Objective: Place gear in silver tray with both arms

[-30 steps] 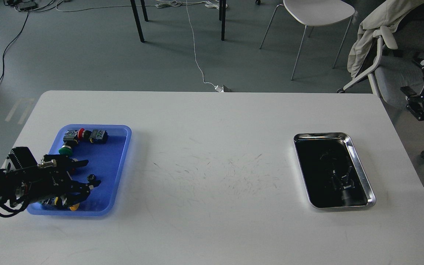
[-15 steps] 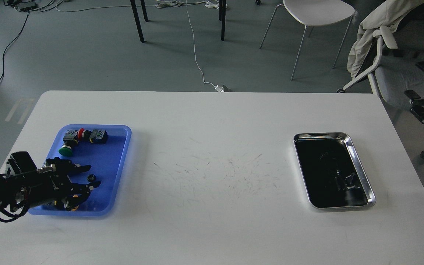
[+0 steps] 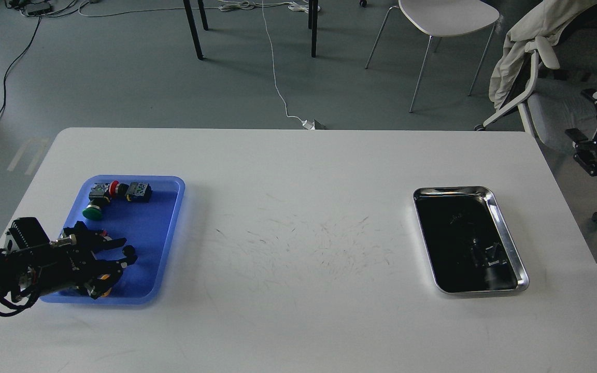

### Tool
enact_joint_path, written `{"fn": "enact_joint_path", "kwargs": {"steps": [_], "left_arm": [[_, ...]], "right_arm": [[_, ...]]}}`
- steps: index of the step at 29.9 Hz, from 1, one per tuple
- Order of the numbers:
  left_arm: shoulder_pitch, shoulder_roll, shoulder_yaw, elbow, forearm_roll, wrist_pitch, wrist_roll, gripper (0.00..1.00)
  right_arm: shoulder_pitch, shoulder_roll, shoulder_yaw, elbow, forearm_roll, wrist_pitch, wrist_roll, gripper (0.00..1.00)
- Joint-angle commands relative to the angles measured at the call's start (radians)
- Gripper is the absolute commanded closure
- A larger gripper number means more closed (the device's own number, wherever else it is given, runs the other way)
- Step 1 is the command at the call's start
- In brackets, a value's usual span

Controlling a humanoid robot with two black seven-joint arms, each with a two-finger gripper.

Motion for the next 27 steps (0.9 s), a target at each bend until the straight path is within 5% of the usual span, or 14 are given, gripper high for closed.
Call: {"fn": "enact_joint_path", "kwargs": {"steps": [1,12,27], "left_arm": [[0.001,-0.003,-0.002,0.001,0.0,0.001,0.0,0.57],[-0.002,-0.036,-0.005,0.025,-0.003,0.0,0.0,0.6],[0.003,-0.031,0.0,0.036,0.0,0.0,0.0,0.85]], "right_arm": [[0.0,0.0,-0.003,0.0,0.0,0.0,0.0,0.13],[-0.001,0.0,-0.004,-0.001,0.0,0.0,0.002,0.13],[0.0,0.026,-0.009,-0.011,0.0,0.0,0.0,0.13]]}}
